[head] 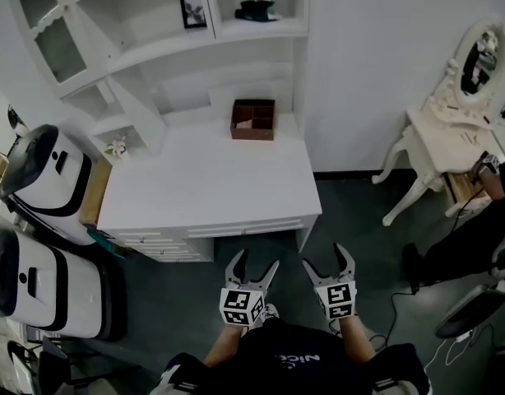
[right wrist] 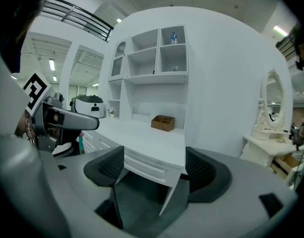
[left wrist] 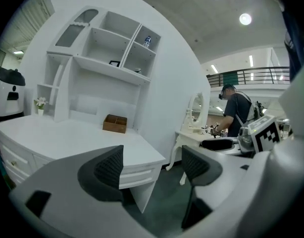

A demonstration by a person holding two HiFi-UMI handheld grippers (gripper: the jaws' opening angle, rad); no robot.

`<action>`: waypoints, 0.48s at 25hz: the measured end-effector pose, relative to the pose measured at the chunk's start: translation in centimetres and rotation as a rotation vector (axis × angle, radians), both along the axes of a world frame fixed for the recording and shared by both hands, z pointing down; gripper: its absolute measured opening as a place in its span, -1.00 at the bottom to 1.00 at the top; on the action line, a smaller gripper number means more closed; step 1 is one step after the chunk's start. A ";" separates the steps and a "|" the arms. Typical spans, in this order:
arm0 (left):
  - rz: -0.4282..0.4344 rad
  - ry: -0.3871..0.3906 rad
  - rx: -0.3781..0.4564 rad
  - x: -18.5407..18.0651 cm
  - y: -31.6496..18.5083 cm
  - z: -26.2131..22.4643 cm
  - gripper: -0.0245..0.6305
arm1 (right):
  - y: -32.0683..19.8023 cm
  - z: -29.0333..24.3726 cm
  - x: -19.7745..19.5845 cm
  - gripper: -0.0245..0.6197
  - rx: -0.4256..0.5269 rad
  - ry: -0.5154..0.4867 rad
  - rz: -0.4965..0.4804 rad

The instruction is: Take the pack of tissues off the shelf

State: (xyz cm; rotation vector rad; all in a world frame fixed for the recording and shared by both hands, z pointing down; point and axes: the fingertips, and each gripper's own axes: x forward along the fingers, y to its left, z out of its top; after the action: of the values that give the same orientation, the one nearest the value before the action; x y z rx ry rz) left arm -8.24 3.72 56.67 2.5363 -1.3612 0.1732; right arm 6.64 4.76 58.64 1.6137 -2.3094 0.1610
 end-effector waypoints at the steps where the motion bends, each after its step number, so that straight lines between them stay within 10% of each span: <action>1: 0.014 -0.007 0.000 -0.1 -0.5 0.1 0.16 | -0.3 0.1 0.0 0.25 -0.006 -0.003 0.016; 12: 0.060 -0.012 -0.025 -1.8 -3.9 0.7 0.16 | -2.8 0.7 -1.5 0.22 -0.016 -0.009 0.071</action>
State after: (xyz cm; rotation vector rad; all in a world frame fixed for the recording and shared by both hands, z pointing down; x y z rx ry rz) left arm -10.04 -0.16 57.41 2.5605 -1.2796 0.2159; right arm 5.15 1.96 59.29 1.6911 -2.2535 0.2028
